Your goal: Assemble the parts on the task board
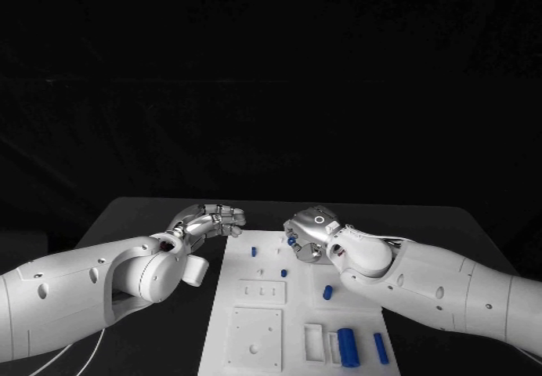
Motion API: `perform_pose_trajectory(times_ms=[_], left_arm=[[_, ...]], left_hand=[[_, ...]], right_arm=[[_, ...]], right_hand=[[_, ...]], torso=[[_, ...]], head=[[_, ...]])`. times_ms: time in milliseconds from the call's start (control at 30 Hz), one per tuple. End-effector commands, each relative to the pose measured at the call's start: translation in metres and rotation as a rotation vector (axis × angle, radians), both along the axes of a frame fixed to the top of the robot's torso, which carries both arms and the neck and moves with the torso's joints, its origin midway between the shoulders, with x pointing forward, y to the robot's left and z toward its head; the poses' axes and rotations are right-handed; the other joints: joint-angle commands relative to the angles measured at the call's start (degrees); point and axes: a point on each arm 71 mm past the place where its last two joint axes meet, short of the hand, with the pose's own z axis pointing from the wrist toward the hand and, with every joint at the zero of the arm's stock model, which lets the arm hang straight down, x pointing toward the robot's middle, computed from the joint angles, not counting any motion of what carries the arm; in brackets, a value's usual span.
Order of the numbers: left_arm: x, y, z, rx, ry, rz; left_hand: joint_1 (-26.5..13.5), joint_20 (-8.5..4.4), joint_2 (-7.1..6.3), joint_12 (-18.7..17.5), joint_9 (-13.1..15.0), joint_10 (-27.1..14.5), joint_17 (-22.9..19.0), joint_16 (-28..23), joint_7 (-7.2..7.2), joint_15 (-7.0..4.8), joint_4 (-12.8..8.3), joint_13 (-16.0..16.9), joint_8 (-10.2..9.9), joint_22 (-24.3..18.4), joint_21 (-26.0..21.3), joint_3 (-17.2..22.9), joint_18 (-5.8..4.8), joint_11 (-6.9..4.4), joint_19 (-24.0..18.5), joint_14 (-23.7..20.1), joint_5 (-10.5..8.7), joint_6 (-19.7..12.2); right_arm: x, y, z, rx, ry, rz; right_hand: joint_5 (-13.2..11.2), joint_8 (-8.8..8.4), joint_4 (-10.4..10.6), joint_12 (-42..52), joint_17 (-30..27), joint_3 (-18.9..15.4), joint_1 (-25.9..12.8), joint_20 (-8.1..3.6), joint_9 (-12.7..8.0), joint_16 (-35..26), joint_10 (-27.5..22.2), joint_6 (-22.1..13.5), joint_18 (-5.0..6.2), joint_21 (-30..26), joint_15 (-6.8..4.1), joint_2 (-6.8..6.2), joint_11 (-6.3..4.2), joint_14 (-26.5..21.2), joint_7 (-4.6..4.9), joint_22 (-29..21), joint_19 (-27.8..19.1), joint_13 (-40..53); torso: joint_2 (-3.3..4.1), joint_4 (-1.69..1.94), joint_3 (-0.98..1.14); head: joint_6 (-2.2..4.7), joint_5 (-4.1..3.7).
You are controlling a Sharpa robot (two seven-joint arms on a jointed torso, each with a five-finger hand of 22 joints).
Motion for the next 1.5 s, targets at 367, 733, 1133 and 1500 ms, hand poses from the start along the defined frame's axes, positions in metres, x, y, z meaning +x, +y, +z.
perform_pose_trajectory(times_ms=[367, 733, 1133, 1500], left_arm=[[0.001, -0.007, 0.009, -0.002, -0.027, -0.019], [-0.001, -0.012, 0.018, -0.001, -0.045, -0.035], [-0.002, -0.016, 0.022, -0.001, -0.055, -0.047], [-0.001, -0.014, 0.023, 0.000, -0.056, -0.043]], left_hand=[[-0.2, -0.53, 0.02, -0.4, -0.1, 0.3, 0.1, -0.1, 0.28, -0.16, -0.4, -0.1, -0.4, 1.1, 0.4, 0.2, -0.46, 0.35, 0.0, 0.1, 0.12, 0.5], [-0.2, -0.54, -0.01, -0.4, -0.1, 0.3, 0.1, -0.1, 0.28, -0.15, -0.4, -0.1, -0.4, 1.1, 0.4, 0.2, -0.48, 0.35, 0.0, 0.1, 0.11, 0.5], [-0.3, -0.54, -0.03, -0.5, -0.1, 0.3, 0.1, -0.1, 0.27, -0.15, -0.4, -0.1, -0.4, 1.1, 0.4, 0.2, -0.48, 0.34, 0.0, 0.1, 0.10, 0.5], [-0.3, -0.54, -0.04, -0.5, -0.1, 0.4, 0.2, -0.1, 0.27, -0.16, -0.5, -0.1, -0.4, 1.1, 0.4, 0.2, -0.49, 0.34, 0.0, 0.1, 0.09, 0.6]], right_arm=[[0.010, 0.010, 0.006, -0.032, -0.077, -0.012], [0.017, 0.013, 0.006, -0.048, -0.077, -0.018], [0.019, 0.011, 0.004, -0.060, -0.070, -0.024], [0.017, 0.008, 0.004, -0.065, -0.070, -0.027]], right_hand=[[0.1, 0.28, 0.5, -0.3, -0.1, 0.2, 0.7, -0.17, 1.3, 0.4, 0.4, 0.7, 3.63, 0.5, -0.73, -0.33, -0.03, -0.5, -0.40, 1.3, 0.3, 0.0], [0.1, 0.24, 0.6, -0.3, -0.1, 0.3, 0.7, -0.16, 1.3, 0.4, 0.4, 0.7, 3.63, 0.5, -0.72, -0.46, -0.02, -0.5, -0.40, 1.3, 0.3, 0.1], [0.1, 0.21, 0.7, -0.4, -0.2, 0.3, 0.7, -0.16, 1.3, 0.5, 0.5, 0.7, 3.63, 0.6, -0.72, -0.54, -0.02, -0.5, -0.40, 1.3, 0.2, 0.1], [0.1, 0.18, 0.8, -0.4, -0.2, 0.4, 0.8, -0.17, 1.4, 0.5, 0.5, 0.7, 3.63, 0.7, -0.72, -0.61, -0.02, -0.6, -0.40, 1.2, 0.2, 0.1]], torso=[[0.64, 1.15, -0.78], [1.59, 1.97, -1.34], [2.39, 2.37, -1.56], [2.60, 2.25, -1.62]], head=[[0.52, -0.30], [0.39, -0.55], [0.39, -0.71], [0.57, -0.47]])
